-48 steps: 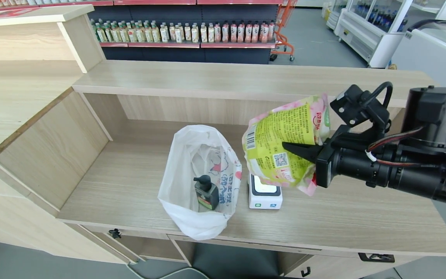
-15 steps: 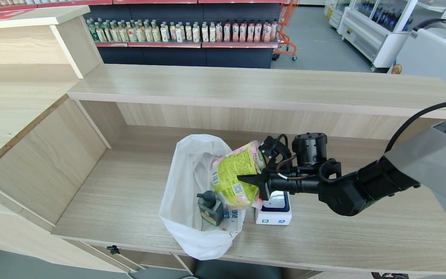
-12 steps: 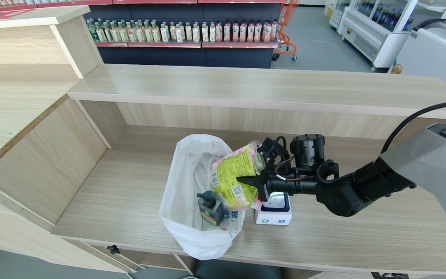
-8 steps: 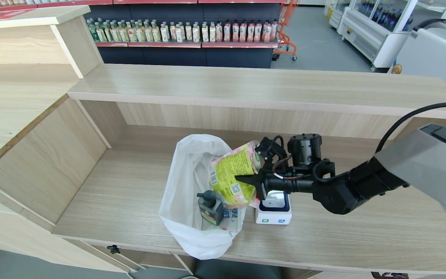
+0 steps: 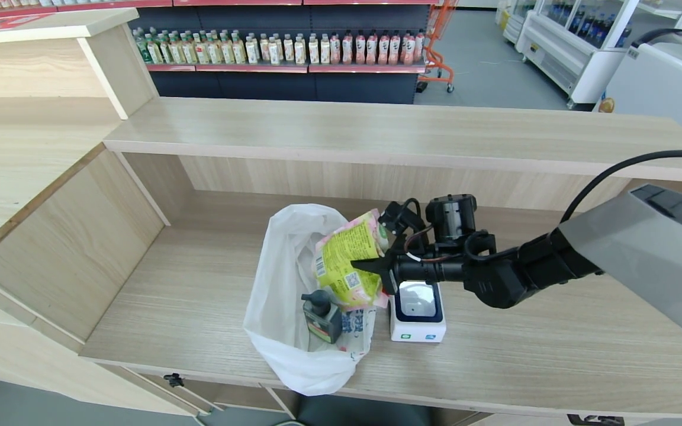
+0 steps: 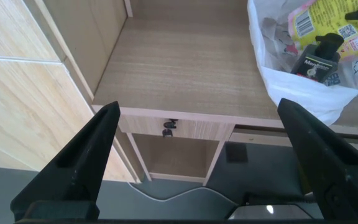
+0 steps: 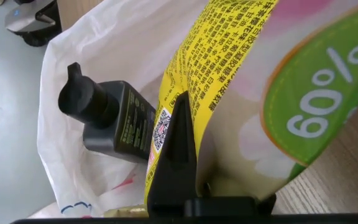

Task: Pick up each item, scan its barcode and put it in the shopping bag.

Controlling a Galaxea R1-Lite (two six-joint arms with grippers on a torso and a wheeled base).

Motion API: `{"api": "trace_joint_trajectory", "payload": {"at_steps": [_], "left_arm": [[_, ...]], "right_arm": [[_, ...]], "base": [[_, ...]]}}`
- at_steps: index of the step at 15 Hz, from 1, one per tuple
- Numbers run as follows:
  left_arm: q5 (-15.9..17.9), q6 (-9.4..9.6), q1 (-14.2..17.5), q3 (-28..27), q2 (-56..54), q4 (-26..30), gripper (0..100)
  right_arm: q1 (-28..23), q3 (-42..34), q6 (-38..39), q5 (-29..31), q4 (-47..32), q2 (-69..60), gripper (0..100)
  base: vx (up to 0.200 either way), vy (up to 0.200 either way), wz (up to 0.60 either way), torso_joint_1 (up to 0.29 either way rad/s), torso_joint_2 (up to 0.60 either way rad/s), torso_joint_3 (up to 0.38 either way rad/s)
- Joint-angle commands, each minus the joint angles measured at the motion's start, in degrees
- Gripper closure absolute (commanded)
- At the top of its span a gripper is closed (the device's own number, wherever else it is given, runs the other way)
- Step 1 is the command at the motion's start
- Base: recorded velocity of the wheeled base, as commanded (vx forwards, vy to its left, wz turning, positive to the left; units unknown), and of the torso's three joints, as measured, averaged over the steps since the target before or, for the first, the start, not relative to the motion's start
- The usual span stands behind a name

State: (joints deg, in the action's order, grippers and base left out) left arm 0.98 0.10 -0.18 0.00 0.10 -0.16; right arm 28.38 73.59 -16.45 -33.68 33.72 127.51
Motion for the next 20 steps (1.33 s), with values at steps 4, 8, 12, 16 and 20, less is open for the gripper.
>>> {"api": "trace_joint_trajectory", "payload": {"at_steps": [4, 8, 12, 16, 20], "left_arm": [[0.0, -0.01, 0.0, 0.0, 0.0, 0.0, 0], [0.0, -0.01, 0.0, 0.0, 0.0, 0.0, 0], [0.0, -0.01, 0.0, 0.0, 0.0, 0.0, 0], [0.0, -0.01, 0.0, 0.0, 0.0, 0.0, 0], [0.0, -0.01, 0.0, 0.0, 0.0, 0.0, 0]], "right_arm": [[1.4, 2.6, 0.1, -0.2, -1.2, 1.7, 0], [1.4, 4.4, 0.4, -0.3, -1.2, 1.4, 0], [1.3, 6.0, 1.1, -2.6, -1.4, -2.2, 0], [0.8, 0.1, 5.1, -3.0, -2.9, -15.6, 0], [-6.4, -17.2, 8.7, 3.4, -12.9, -41.1, 0]], "base": [[0.0, 0.0, 0.0, 0.0, 0.0, 0.0], [0.0, 0.0, 0.0, 0.0, 0.0, 0.0], [0.0, 0.0, 0.0, 0.0, 0.0, 0.0], [0.0, 0.0, 0.0, 0.0, 0.0, 0.0], [0.0, 0.0, 0.0, 0.0, 0.0, 0.0]]}}
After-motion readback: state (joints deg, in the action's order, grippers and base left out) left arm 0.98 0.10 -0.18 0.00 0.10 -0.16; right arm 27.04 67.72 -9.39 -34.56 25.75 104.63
